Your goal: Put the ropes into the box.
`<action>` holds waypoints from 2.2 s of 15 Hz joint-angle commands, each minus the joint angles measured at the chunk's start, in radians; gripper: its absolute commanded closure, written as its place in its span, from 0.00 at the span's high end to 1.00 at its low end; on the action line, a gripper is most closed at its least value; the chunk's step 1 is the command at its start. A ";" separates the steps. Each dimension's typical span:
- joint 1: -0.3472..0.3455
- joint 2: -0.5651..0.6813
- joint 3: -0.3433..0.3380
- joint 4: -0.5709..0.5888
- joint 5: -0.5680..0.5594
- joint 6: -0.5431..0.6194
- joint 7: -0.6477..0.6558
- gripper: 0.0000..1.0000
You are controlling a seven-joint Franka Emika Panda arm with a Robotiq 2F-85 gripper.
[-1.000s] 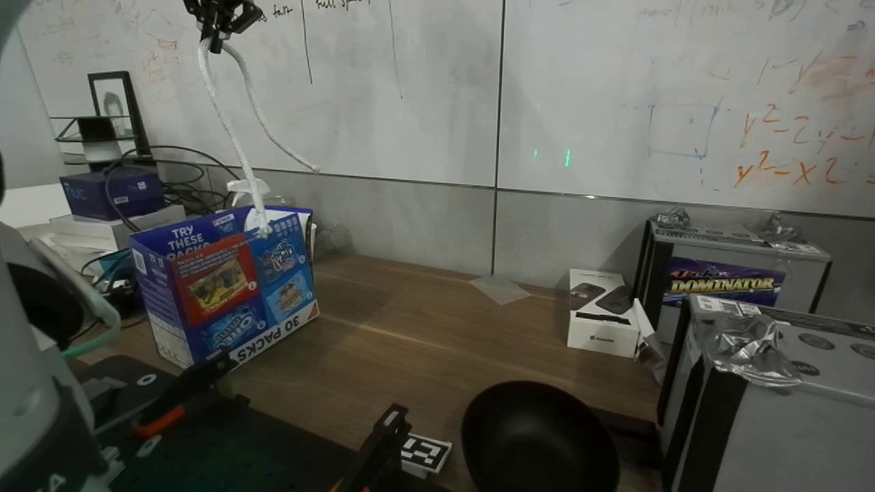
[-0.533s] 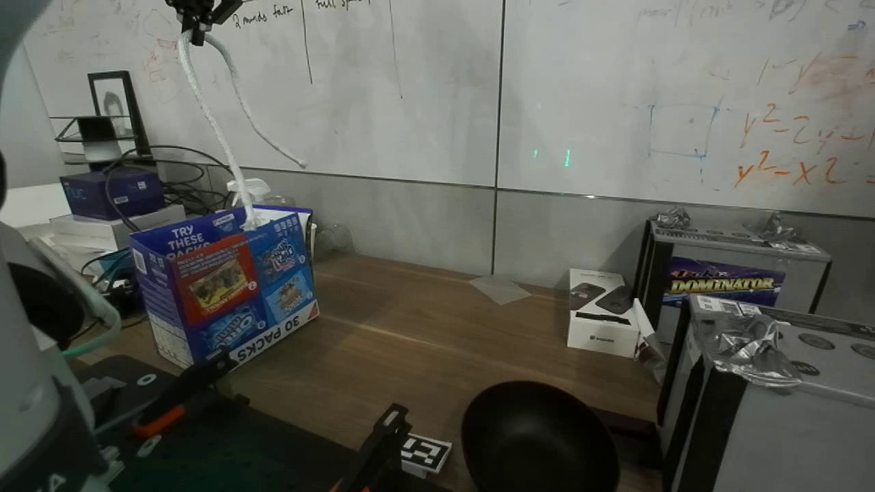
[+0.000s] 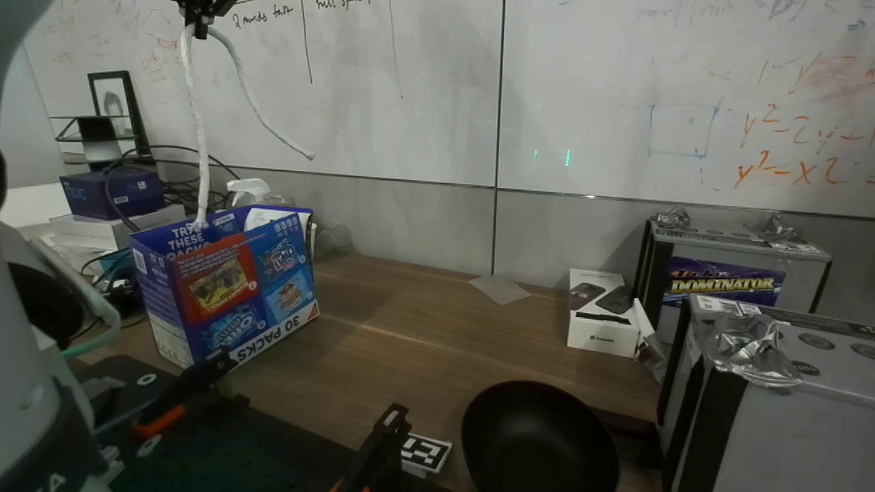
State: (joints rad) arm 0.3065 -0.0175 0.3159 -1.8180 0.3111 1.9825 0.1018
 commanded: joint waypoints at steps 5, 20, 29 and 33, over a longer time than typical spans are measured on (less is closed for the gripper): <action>-0.003 -0.049 -0.007 -0.085 -0.010 0.012 0.010 0.14; -0.001 -0.108 -0.016 -0.231 0.032 -0.061 -0.025 0.13; 0.020 -0.093 -0.005 -0.243 0.109 -0.096 -0.175 0.13; 0.032 -0.087 0.002 -0.239 0.119 -0.107 -0.221 0.13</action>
State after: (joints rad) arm 0.3294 -0.1023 0.3148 -2.0653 0.4035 1.8913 -0.0751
